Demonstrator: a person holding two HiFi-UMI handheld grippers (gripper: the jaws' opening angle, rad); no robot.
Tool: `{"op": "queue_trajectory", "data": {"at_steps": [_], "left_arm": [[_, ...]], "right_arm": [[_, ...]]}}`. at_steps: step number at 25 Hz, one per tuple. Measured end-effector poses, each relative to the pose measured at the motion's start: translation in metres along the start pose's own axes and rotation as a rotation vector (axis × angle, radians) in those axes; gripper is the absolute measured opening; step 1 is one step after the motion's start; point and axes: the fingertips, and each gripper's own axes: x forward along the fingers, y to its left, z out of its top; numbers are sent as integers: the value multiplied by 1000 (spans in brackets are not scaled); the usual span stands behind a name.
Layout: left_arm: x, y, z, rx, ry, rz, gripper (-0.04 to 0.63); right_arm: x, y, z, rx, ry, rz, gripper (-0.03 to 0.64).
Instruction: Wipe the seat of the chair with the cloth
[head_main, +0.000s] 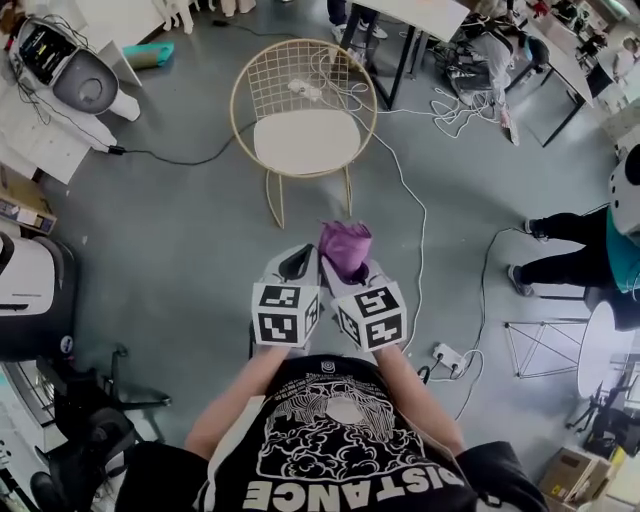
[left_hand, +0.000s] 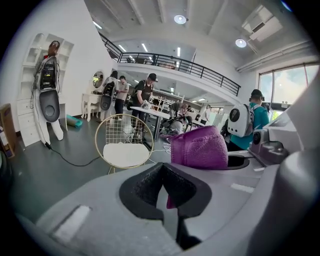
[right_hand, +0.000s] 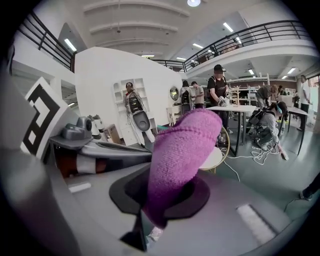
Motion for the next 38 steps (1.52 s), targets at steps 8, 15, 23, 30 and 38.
{"op": "queue_trajectory", "data": {"at_steps": [8,15,23,30,38], "left_arm": [[26,63,40,-7,-9,-46,0],[40,92,49,-25,-1,-47,0],[69,107,57,-13,11,-13,0],[101,130,76,-28,39,36,0],[175,139,104,-72,60,128,0]], "right_arm": [[68,2,38,-10,33,-31,58],[98,-4,48,-4,51,-31,58],[126,-24,52,21,47,2,58],[162,-48,71,43,58,64,58],[202,-115,99,28,89,180,57]]}}
